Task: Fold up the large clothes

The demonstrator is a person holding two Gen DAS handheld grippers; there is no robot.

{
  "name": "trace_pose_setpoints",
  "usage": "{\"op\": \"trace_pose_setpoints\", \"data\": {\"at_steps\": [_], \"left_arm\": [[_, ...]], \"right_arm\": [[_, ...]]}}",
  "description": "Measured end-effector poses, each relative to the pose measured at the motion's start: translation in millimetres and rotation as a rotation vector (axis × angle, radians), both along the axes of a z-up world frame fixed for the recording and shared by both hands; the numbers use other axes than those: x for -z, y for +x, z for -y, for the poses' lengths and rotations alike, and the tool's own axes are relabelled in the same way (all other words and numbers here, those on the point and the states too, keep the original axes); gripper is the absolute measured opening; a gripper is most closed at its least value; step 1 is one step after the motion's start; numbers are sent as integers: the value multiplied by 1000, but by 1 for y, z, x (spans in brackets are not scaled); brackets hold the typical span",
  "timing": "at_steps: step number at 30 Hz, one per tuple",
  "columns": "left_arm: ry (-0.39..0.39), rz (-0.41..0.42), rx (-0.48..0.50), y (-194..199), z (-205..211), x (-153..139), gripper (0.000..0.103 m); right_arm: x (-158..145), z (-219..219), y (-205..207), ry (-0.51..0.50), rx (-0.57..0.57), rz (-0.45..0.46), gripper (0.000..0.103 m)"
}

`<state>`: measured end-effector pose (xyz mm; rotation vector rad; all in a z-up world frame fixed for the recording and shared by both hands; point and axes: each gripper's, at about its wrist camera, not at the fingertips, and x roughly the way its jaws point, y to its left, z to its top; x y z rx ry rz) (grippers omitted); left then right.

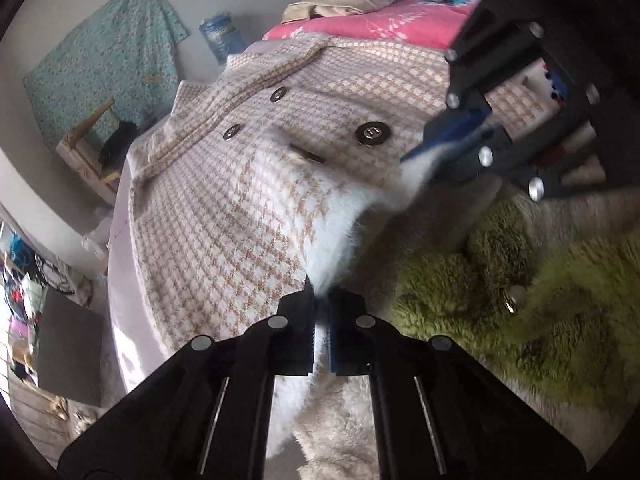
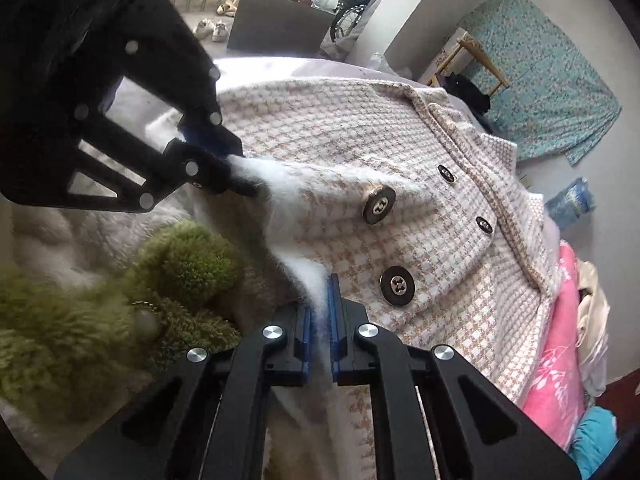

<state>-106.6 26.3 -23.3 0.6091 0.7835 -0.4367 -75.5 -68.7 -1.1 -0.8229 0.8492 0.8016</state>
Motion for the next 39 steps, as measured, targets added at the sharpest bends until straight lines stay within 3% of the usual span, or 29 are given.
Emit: {"op": "trace_pose_setpoints", "data": {"at_steps": [4,7,10,13,17,18,19,20,21,23,27,30,33,39], "left_arm": [[52,-57,113,-11,-1,-8,1],[93,-89,169,-12,1,-2,1],[105,-152,168,-1,3,21,2],[81,-180,148,5,1,25,4],[-13,-264,136,2,-16,2,31],[-38,-276,125,1,-22,-3,37],[-67,-285,112,0,-29,-10,47],[-107,-294,101,1,-36,-17,54],[-154,-296,84,4,-44,-24,55],[-239,-281,36,17,-56,-36,57],[-321,-214,-129,63,-66,-33,56],[-252,-218,-248,89,-65,-7,56],[-193,-270,-311,98,-71,15,57],[-217,-272,-319,88,-82,11,58]], "right_arm": [[-11,11,1,-41,-72,-111,6],[8,11,-3,-93,-110,-186,6],[38,9,1,-94,-82,-267,5],[38,13,8,-49,-30,-314,5],[8,34,13,20,35,-444,9],[-2,43,15,50,55,-471,13],[-12,51,19,88,81,-478,28],[-22,60,25,135,120,-468,42],[-31,69,33,184,170,-450,45],[-39,87,55,253,297,-400,45],[-22,114,94,243,542,-240,45],[-1,141,120,280,652,-257,43],[27,162,123,153,671,-275,31],[7,184,120,75,703,-294,31]]}}
